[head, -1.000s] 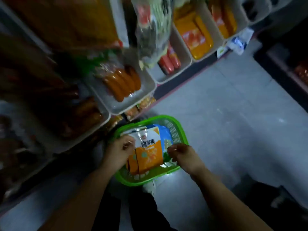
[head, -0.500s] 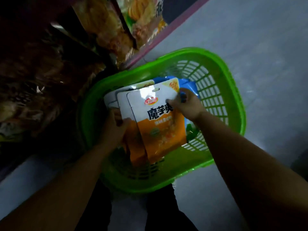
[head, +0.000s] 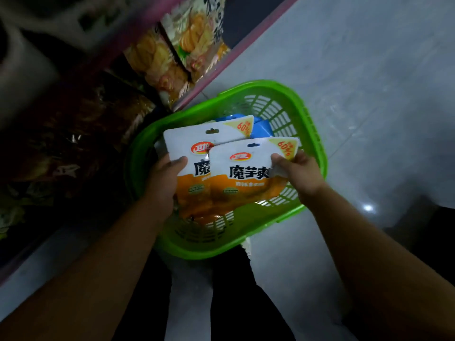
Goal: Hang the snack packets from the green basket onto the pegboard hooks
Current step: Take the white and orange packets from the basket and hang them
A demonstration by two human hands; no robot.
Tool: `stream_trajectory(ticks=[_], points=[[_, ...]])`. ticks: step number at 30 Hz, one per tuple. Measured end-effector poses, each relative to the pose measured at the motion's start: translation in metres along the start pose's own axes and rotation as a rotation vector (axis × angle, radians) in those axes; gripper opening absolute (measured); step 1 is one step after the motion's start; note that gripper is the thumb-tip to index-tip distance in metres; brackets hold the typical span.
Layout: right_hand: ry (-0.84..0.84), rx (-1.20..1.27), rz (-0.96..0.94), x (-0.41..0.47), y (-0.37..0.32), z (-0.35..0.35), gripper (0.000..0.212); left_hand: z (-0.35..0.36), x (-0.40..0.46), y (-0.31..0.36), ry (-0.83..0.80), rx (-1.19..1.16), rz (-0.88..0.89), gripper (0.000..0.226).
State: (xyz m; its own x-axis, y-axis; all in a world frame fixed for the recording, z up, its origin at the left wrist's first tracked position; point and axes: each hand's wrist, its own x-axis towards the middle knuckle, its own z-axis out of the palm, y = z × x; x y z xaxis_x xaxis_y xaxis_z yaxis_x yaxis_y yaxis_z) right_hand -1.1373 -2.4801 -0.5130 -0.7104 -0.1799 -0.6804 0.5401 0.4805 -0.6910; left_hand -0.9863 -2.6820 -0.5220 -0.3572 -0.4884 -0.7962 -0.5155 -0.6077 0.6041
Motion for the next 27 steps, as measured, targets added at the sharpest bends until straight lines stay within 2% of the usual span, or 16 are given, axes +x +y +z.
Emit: stream_trajectory(ticks=[4, 7, 13, 15, 19, 24, 27], points=[[-0.089, 0.143, -0.075, -0.079, -0.069, -0.016, 0.009, -0.002, -0.087, 0.06, 0.044, -0.028, 0.123, 0.013], [-0.118, 0.23, -0.15, -0.154, -0.14, -0.04, 0.011, -0.003, -0.18, 0.121, 0.086, -0.039, 0.274, 0.014], [-0.21, 0.216, -0.42, -0.304, -0.301, -0.068, 0.015, -0.033, -0.373, 0.25, 0.135, -0.129, 0.582, 0.016], [-0.256, 0.203, -0.52, -0.346, -0.348, -0.062, 0.022, -0.05, -0.422, 0.288, 0.182, -0.177, 0.687, 0.017], [-0.346, 0.239, -0.715, -0.414, -0.413, -0.034, 0.021, -0.093, -0.497, 0.343, 0.288, -0.326, 0.871, 0.016], [-0.436, 0.269, -0.908, -0.476, -0.475, 0.012, 0.034, -0.143, -0.564, 0.383, 0.381, -0.314, 1.128, 0.017], [-0.488, 0.239, -1.036, -0.511, -0.505, 0.039, 0.042, -0.176, -0.592, 0.402, 0.43, -0.399, 1.191, 0.015]])
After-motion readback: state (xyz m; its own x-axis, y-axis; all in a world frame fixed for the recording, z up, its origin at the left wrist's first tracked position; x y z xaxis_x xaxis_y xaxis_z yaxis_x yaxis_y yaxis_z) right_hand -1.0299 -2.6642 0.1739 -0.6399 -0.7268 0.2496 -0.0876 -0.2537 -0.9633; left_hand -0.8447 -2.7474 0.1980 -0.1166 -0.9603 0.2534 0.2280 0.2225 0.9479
